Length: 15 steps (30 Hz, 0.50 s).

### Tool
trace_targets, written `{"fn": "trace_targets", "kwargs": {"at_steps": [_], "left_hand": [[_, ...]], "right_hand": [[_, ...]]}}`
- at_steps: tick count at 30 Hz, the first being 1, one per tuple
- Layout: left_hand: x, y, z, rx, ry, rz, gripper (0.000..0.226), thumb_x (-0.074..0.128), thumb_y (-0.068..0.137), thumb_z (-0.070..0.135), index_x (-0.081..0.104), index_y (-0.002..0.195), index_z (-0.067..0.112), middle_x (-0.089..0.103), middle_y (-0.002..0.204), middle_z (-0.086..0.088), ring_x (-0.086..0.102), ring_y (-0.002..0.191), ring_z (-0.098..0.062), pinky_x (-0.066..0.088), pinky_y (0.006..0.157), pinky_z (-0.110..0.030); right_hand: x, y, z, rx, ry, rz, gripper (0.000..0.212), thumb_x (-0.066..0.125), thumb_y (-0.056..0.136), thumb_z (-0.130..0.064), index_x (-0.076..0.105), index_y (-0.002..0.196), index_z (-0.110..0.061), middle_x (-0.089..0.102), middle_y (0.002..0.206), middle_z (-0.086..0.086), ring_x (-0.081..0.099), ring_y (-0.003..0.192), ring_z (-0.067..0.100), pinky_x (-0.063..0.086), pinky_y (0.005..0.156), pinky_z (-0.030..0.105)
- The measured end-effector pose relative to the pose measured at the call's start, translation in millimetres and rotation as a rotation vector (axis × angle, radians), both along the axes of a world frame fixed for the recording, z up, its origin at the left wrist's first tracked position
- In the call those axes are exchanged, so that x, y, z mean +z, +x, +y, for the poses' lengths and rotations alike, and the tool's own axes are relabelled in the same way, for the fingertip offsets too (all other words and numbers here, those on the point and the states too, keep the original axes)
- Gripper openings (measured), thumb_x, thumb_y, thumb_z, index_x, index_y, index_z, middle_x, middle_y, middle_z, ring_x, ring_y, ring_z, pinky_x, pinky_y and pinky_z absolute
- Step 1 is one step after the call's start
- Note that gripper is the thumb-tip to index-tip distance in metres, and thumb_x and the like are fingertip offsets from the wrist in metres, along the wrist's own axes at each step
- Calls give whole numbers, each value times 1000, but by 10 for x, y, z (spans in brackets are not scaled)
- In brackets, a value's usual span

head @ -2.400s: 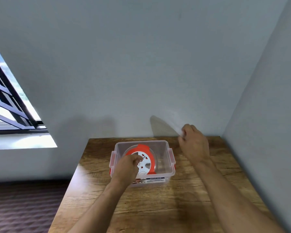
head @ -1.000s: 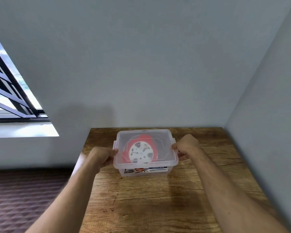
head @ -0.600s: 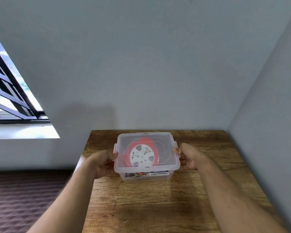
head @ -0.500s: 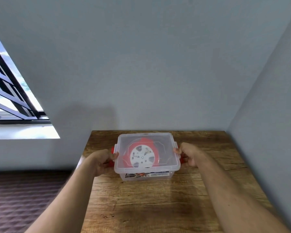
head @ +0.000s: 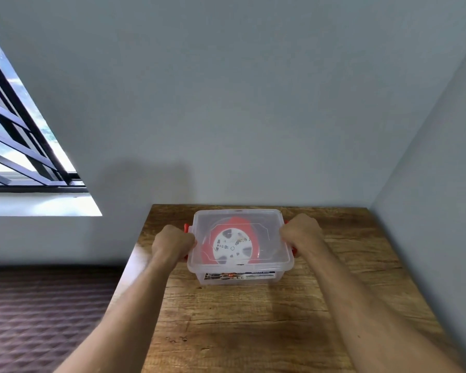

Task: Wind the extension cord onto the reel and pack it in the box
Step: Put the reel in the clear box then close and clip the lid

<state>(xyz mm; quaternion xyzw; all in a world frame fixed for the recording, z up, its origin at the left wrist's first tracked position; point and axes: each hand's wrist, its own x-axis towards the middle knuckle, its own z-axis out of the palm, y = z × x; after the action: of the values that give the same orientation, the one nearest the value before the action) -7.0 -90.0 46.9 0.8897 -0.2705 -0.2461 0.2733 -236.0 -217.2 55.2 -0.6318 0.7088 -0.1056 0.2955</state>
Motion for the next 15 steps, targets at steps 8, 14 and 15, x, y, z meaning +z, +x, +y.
{"fn": "trace_targets", "kwargs": {"at_steps": [8,14,15], "left_hand": [[42,-190,25,-74,37,-180,26,57,89,6,51,63,9,56,63,-3,49,53,-16,33,44,-25],[-28,-205,70,-102,32,-229,23,58,89,8,55,66,10,62,69,-5,53,53,-17,36,43,-25],[-39,-207,76,-106,27,-235,22,58,89,9,56,67,10,62,69,-4,53,53,-16,36,43,-25]], "right_hand": [[-26,70,74,59,-144,163,31,58,80,-10,69,109,-4,71,106,14,68,98,31,55,74,32],[-57,73,159,76,-199,200,29,56,83,-10,69,107,-2,71,106,16,68,100,33,54,76,33],[-64,75,174,81,-209,207,28,55,84,-10,69,107,-2,71,106,16,68,100,34,55,76,34]]}}
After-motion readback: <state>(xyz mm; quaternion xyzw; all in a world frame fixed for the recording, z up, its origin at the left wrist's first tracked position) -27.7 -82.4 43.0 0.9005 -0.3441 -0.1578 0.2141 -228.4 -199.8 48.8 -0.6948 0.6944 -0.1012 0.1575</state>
